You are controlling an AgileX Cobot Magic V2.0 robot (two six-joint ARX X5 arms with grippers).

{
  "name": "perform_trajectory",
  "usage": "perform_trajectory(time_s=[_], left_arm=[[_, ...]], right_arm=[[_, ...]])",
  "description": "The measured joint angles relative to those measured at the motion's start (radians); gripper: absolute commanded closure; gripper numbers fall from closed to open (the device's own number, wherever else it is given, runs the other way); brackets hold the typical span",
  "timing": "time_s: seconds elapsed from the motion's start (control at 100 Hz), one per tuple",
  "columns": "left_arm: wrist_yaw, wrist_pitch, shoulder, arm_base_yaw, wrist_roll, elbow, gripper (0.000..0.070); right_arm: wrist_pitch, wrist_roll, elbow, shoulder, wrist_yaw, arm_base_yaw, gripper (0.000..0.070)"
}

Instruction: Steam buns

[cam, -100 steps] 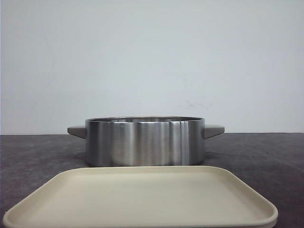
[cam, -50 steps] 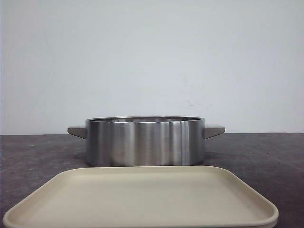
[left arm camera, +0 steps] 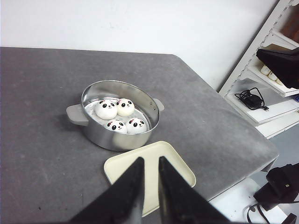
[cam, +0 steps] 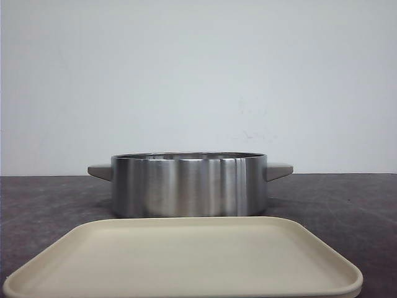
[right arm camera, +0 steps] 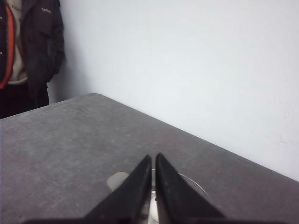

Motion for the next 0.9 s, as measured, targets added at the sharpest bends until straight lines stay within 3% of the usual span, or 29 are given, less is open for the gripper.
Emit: perform_trajectory(time_s=[0.66,0.81,0.9], left_arm=[[0.0,0.0,0.0,0.0,0.0,0.0,0.0685],[0.0,0.0,0.0,0.0,0.0,0.0,0.0685],[0.0,0.0,0.0,0.0,0.0,0.0,0.0685]], right_arm=[[-0.001,0.0,0.0,-0.011,0.0,-0.004,0.0693],[-0.042,0.003,-0.011,-0.05,-0.005,-0.071,0.0694],[-0.048,0.005,-0.074,-0.092,-0.05,-0.16,0.0694]])
